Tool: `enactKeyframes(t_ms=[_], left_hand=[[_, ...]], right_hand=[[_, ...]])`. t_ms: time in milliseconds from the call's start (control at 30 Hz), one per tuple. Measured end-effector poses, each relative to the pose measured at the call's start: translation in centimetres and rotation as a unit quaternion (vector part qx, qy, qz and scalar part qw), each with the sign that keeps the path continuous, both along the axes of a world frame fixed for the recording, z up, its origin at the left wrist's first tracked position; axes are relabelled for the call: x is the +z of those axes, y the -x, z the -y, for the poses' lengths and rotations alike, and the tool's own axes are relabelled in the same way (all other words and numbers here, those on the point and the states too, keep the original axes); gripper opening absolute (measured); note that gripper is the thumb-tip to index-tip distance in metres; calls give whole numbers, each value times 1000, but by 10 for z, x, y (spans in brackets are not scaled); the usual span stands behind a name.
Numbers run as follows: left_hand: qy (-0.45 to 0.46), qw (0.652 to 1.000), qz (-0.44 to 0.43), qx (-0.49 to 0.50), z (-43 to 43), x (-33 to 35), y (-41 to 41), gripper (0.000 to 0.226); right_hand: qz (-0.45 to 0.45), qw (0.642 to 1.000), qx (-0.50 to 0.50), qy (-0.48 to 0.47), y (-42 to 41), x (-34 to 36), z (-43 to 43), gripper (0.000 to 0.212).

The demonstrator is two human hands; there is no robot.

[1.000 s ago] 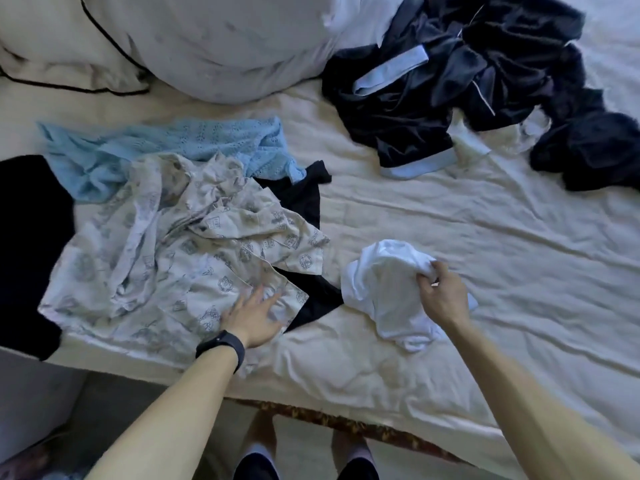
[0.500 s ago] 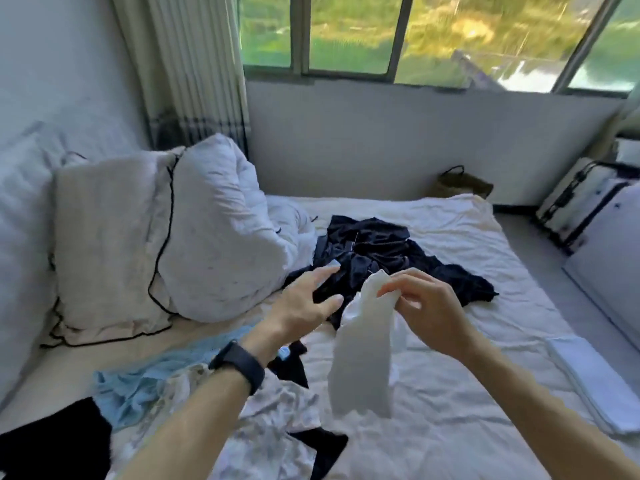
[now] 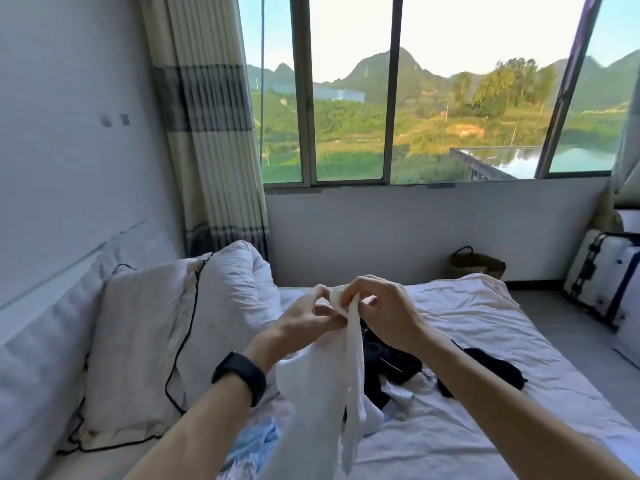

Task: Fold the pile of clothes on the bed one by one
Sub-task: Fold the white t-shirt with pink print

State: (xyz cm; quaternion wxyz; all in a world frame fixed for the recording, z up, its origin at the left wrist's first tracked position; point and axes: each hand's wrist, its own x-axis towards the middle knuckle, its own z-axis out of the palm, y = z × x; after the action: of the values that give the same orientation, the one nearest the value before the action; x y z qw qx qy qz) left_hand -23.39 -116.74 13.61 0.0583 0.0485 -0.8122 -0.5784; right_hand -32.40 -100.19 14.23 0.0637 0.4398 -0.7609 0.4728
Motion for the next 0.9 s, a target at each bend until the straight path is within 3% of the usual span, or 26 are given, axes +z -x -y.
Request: enactKeyframes(t_ms=[167, 267, 333, 400, 467, 533, 567, 667, 733, 800, 900], left_hand=[[35, 995, -46, 78, -8, 7, 12, 8], [14, 989, -85, 120, -4, 12, 11, 3], [23, 988, -87, 124, 0, 14, 8, 7], [29, 985, -83, 148, 8, 8, 6, 6], [39, 966, -95, 238, 12, -5, 2, 11], [69, 931, -109, 342, 5, -21, -3, 30], [65, 928, -112, 348, -4, -29, -5, 42], [11, 977, -47, 209, -32, -49, -2, 71], [-18, 986, -21, 164, -38, -57, 5, 78], [-29, 985, -28, 170, -33, -52, 9, 73], [41, 989, -42, 134, -20, -34, 3, 44]], right_hand=[[88, 992, -51, 75, 2, 3, -10, 23], [115, 993, -29, -18, -5, -17, -22, 29], [34, 989, -67, -128, -7, -33, -24, 40], [18, 990, -100, -98, -1, -35, -23, 48], [37, 994, -87, -48, 7, -26, -20, 53], [48, 996, -55, -45, 15, -18, -14, 56], [54, 996, -41, -50, 20, -16, -9, 55], [97, 993, 9, -72, 30, -10, 1, 53], [137, 982, 66, -110, 30, -6, 3, 42], [145, 975, 90, -143, 30, -2, 2, 39], [161, 974, 75, -142, 35, -3, -8, 40]])
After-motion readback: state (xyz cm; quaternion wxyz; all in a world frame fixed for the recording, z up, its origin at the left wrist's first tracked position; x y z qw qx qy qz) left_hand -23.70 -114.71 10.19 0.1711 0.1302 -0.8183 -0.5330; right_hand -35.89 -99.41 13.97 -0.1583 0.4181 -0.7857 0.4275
